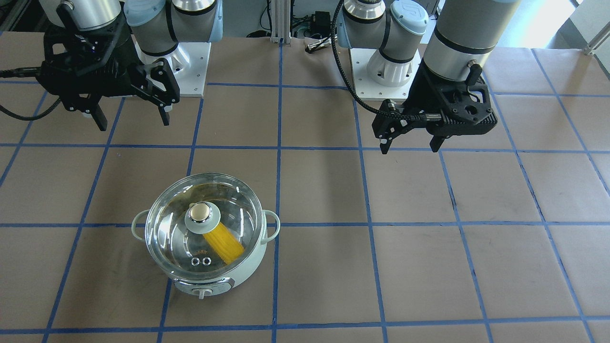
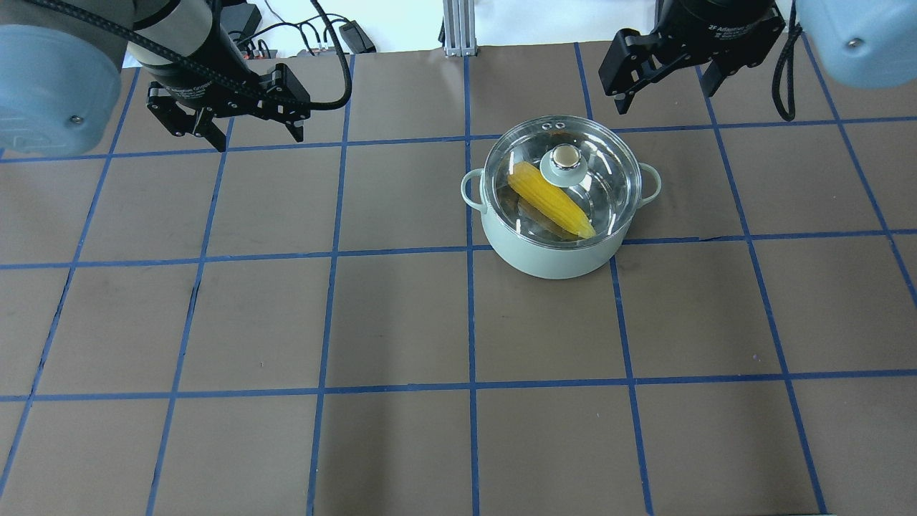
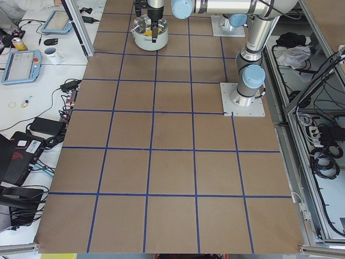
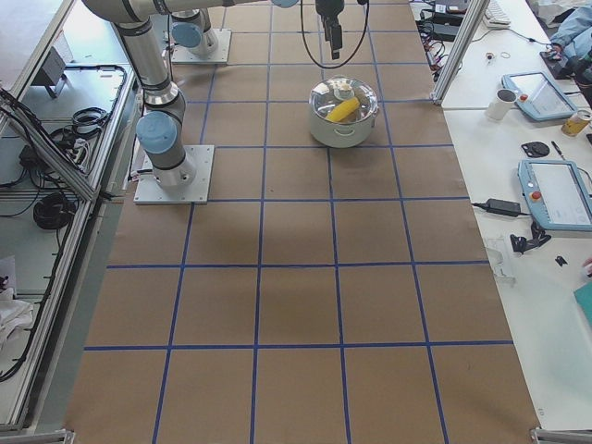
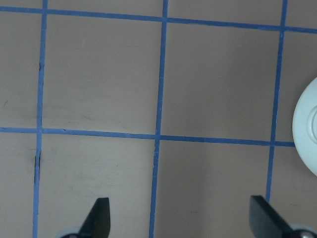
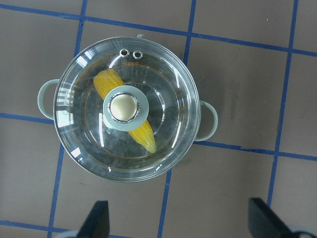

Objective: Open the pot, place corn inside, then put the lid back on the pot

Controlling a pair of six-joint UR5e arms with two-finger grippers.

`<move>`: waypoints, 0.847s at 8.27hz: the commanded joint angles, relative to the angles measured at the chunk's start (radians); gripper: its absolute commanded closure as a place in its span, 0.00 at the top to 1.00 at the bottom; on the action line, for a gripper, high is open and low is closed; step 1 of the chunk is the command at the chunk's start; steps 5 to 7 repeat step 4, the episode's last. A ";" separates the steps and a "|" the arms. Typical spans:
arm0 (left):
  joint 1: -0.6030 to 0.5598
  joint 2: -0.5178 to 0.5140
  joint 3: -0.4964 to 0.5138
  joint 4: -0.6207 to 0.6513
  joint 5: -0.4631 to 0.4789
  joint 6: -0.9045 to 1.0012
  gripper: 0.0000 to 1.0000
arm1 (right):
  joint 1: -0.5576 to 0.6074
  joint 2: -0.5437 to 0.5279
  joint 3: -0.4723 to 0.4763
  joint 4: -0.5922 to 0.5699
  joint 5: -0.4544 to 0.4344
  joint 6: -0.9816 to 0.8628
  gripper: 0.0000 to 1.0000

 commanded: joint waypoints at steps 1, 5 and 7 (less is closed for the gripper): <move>0.000 0.001 -0.003 0.000 0.000 0.000 1.00 | -0.001 0.001 0.000 -0.005 0.018 -0.002 1.00; 0.000 0.000 -0.003 0.000 0.000 0.003 1.00 | -0.001 0.001 0.000 -0.009 0.018 -0.002 1.00; 0.000 0.000 -0.003 0.000 0.000 0.003 1.00 | -0.001 0.001 0.000 -0.009 0.018 -0.002 1.00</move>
